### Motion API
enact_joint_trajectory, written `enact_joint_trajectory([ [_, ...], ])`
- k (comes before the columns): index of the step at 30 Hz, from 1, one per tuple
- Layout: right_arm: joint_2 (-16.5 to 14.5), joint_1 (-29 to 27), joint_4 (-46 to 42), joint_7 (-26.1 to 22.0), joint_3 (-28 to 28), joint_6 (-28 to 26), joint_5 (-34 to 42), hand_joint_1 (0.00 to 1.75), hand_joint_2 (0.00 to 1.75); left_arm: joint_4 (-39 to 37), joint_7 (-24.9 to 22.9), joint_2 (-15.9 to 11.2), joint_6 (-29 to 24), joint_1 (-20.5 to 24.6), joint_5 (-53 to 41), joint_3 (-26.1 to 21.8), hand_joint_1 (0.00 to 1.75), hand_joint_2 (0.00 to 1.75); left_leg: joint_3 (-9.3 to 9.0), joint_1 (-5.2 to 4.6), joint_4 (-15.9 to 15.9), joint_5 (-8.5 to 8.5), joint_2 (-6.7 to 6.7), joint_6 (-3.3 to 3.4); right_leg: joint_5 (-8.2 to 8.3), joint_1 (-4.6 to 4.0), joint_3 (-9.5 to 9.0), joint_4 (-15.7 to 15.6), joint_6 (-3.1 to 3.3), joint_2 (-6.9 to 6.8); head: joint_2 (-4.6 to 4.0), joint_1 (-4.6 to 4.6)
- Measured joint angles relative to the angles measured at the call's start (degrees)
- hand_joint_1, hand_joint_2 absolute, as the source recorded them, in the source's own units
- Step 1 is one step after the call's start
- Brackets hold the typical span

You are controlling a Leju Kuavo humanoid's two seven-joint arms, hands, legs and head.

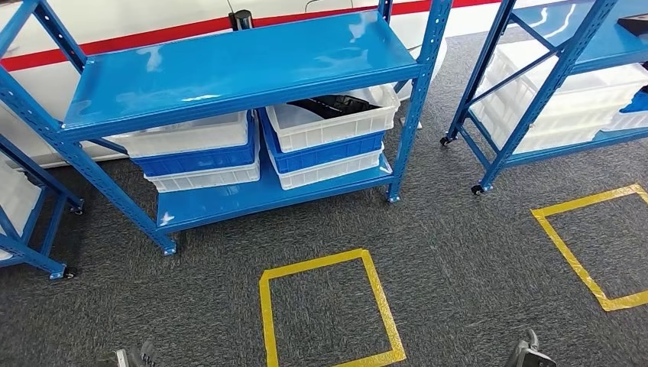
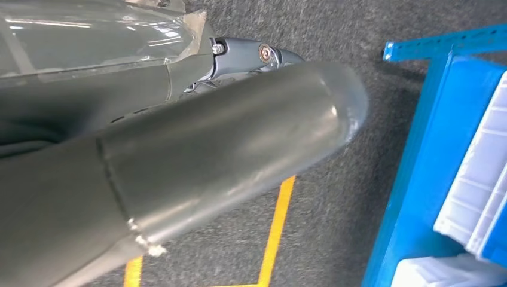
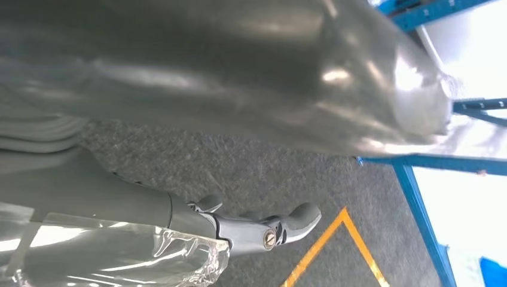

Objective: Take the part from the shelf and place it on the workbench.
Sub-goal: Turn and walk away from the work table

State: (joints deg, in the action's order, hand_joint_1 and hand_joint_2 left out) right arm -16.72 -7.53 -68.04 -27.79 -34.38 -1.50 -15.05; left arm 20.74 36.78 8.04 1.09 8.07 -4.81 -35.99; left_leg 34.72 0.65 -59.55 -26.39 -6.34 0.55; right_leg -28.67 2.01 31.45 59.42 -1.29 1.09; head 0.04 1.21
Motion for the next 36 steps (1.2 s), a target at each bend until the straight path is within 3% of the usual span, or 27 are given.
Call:
enact_joint_trajectory([
  [1, -0.2, 0.0, -0.1, 0.0, -0.1, 0.0, 0.0, 0.00, 0.00, 0.0, 0.0, 0.0, 0.0, 0.0, 0.0, 0.0, 0.00, 0.00, 0.81, 0.02, -1.7, -0.99, 1.56, -0.21, 0.06, -0.02, -0.05, -0.1, 0.36, -0.52, 0.00, 0.15],
  [3, -0.3, -0.1, -0.4, 0.0, -0.3, 0.0, -0.1, 0.00, 0.00, 0.1, 0.0, 0.0, 0.0, 0.1, 0.0, 0.0, 0.00, 0.00, 4.13, -0.01, -8.3, -4.23, 4.84, -0.60, -0.09, -0.32, -0.12, -0.1, 0.95, -1.75, 0.00, 0.41],
  [5, -0.4, -0.3, -0.4, 0.0, -0.6, 0.0, -0.3, 0.00, 0.00, 0.1, 0.0, 0.0, -0.1, 0.1, 0.0, 0.1, 0.00, 0.00, 7.43, 0.06, -14.4, -6.24, 5.84, -0.70, -0.30, -0.64, -0.14, -0.1, 1.34, -3.20, 0.00, 0.44],
  [6, -0.4, -0.3, -0.4, 0.0, -0.7, 0.1, -0.4, 0.00, 0.00, 0.1, 0.0, 0.1, -0.1, 0.1, 0.1, 0.1, 0.00, 0.00, 7.82, 0.05, -14.8, -5.81, 6.00, -0.57, -0.40, -0.79, -0.20, -0.1, 1.47, -3.89, 0.00, 0.45],
  [7, -0.5, -0.3, -0.5, 0.1, -0.9, 0.1, -0.5, 0.00, 0.00, 0.1, 0.0, 0.1, -0.1, 0.0, 0.1, 0.1, 0.00, 0.00, 7.05, 0.00, -13.2, -4.50, 6.13, -0.31, -0.49, -0.93, -0.30, -0.1, 1.57, -4.44, 0.00, 0.45],
  [10, -0.8, -0.1, -0.9, -0.1, -1.2, 0.2, -0.1, 0.00, 0.00, 0.4, -0.1, 0.0, -0.2, 0.1, 0.3, 0.2, 0.00, 0.00, 1.61, -0.63, -2.8, -0.25, 7.46, 1.14, -0.83, -1.38, -0.62, -0.1, 1.48, -5.59, 0.00, 0.39],
  [12, -1.1, 0.0, -1.1, -0.2, -1.4, 0.8, 0.7, 0.00, 0.00, 0.6, -0.1, 0.0, -0.3, 0.1, 0.5, 0.2, 0.00, 0.00, 0.18, -1.17, 0.0, -0.01, 8.12, 1.74, -0.98, -1.53, -0.68, -0.2, 1.16, -6.09, 0.00, 0.38],
  [14, -1.3, 0.0, -1.3, -0.2, -1.6, 1.3, 1.1, 0.00, 0.00, 0.6, -0.2, 0.0, -0.4, 0.0, 0.7, 0.2, 0.00, 0.00, -0.10, -1.18, 0.7, 0.23, 7.76, 2.09, -1.03, -1.63, -0.77, -0.4, 0.72, -6.34, 0.00, 0.43],
  [16, -1.4, 0.0, -1.5, -0.3, -1.7, 1.6, 1.2, 0.00, 0.00, 0.6, -0.2, 0.0, -0.5, 0.0, 1.0, 0.2, 0.00, 0.00, -1.05, -0.87, 2.0, 0.89, 7.34, 2.47, -1.88, -1.64, -0.23, 1.1, 0.41, -4.85, 0.00, 0.33],
  [17, -1.4, 0.0, -1.5, -0.3, -1.8, 1.7, 1.2, 0.00, 0.00, 0.6, -0.2, 0.0, -0.5, 0.0, 1.1, 0.2, 0.00, 0.00, -1.52, -0.64, 2.6, 1.20, 7.12, 2.65, -2.96, -1.62, 0.83, 3.4, 0.45, -3.67, 0.00, 0.17],
  [18, -1.3, 0.0, -1.5, -0.3, -2.0, 1.8, 1.1, 0.00, 0.00, 0.6, -0.2, 0.1, -0.5, 0.1, 1.2, 0.2, 0.00, 0.00, -1.71, -0.67, 2.8, 1.25, 6.89, 2.74, -4.40, -1.41, 2.42, 6.7, 0.56, -2.50, 0.00, 0.03],
  [20, -1.3, -0.2, -1.5, -0.2, -2.4, 1.9, 1.1, 0.00, 0.00, 0.6, -0.2, 0.1, -0.5, 0.1, 1.3, 0.2, 0.00, 0.00, -1.72, -0.63, 2.8, 1.22, 6.18, 2.87, -6.65, -1.18, 5.99, 13.2, 0.44, -1.60, 0.00, -0.16],
  [21, -1.3, -0.2, -1.4, -0.1, -2.5, 1.9, 1.1, 0.00, 0.00, 0.6, -0.2, 0.2, -0.5, 0.1, 1.3, 0.2, 0.00, 0.00, -1.73, -0.60, 2.8, 1.18, 5.76, 2.82, -6.62, -1.03, 6.82, 14.3, 0.03, -1.52, 0.00, -0.17],
  [22, -1.3, -0.2, -1.4, 0.0, -2.6, 1.9, 1.1, 0.00, 0.00, 0.6, -0.2, 0.2, -0.5, 0.0, 1.4, 0.2, 0.00, 0.00, -1.76, -0.54, 2.7, 1.12, 5.37, 2.71, -5.59, -0.87, 6.46, 13.0, -0.57, -1.50, 0.00, -0.19],
  [24, -1.2, -0.1, -1.4, 0.1, -2.6, 1.9, 1.1, 0.00, 0.00, 0.6, -0.2, 0.3, -0.5, 0.0, 1.4, 0.2, 0.00, 0.00, -1.79, -0.35, 2.3, 0.80, 4.69, 2.18, -2.07, -0.41, 3.25, 5.7, -1.79, -1.38, 0.00, -0.23],
  [25, -1.2, 0.0, -1.3, 0.2, -2.6, 1.9, 1.0, 0.00, 0.00, 0.6, -0.3, 0.3, -0.5, 0.0, 1.5, 0.2, 0.00, 0.00, -1.72, -0.41, 1.9, 0.52, 4.44, 1.78, -0.74, -0.38, 1.76, 2.4, -2.01, -1.26, 0.00, -0.29],
  [27, -1.2, 0.1, -1.2, 0.3, -2.6, 1.8, 1.0, 0.00, 0.00, 0.7, -0.2, 0.2, -0.5, 0.0, 1.6, 0.2, 0.00, 0.00, -1.53, -0.60, 1.4, 0.06, 4.17, 1.06, 0.16, -0.51, 0.42, -0.3, -1.33, -1.08, 0.00, -0.25],
  [31, -1.2, 0.3, -1.1, 0.4, -2.7, 1.7, 1.1, 0.00, 0.00, 0.7, -0.2, 0.2, -0.6, -0.2, 1.8, 0.2, 0.00, 0.00, -0.89, -0.17, -0.1, -0.97, 4.71, 0.14, 0.50, -0.40, 0.22, -0.4, 0.23, -1.15, 0.00, -0.03],
  [33, -1.2, 0.3, -1.1, 0.5, -2.8, 1.6, 1.1, 0.00, 0.00, 0.7, -0.2, 0.2, -0.6, -0.2, 1.8, 0.2, 0.00, 0.00, 1.77, -0.03, -5.7, -4.04, 5.51, -0.43, 0.51, -0.38, 0.19, -0.5, 0.74, -1.23, 0.00, 0.16],
  [35, -1.2, 0.3, -1.0, 0.6, -2.8, 1.4, 1.1, 0.00, 0.00, 0.7, -0.3, 0.2, -0.6, -0.2, 1.8, 0.2, 0.00, 0.00, 5.70, 0.02, -13.2, -7.11, 5.84, -0.74, 0.42, -0.52, 0.22, -0.5, 1.06, -1.38, 0.00, 0.24],
  [36, -1.2, 0.2, -1.0, 0.6, -2.9, 1.3, 1.1, 0.00, 0.00, 0.7, -0.3, 0.2, -0.7, -0.2, 1.8, 0.2, 0.00, 0.00, 6.88, 0.02, -15.1, -7.33, 5.89, -0.71, 0.38, -0.61, 0.21, -0.5, 1.12, -1.44, 0.00, 0.25],
])
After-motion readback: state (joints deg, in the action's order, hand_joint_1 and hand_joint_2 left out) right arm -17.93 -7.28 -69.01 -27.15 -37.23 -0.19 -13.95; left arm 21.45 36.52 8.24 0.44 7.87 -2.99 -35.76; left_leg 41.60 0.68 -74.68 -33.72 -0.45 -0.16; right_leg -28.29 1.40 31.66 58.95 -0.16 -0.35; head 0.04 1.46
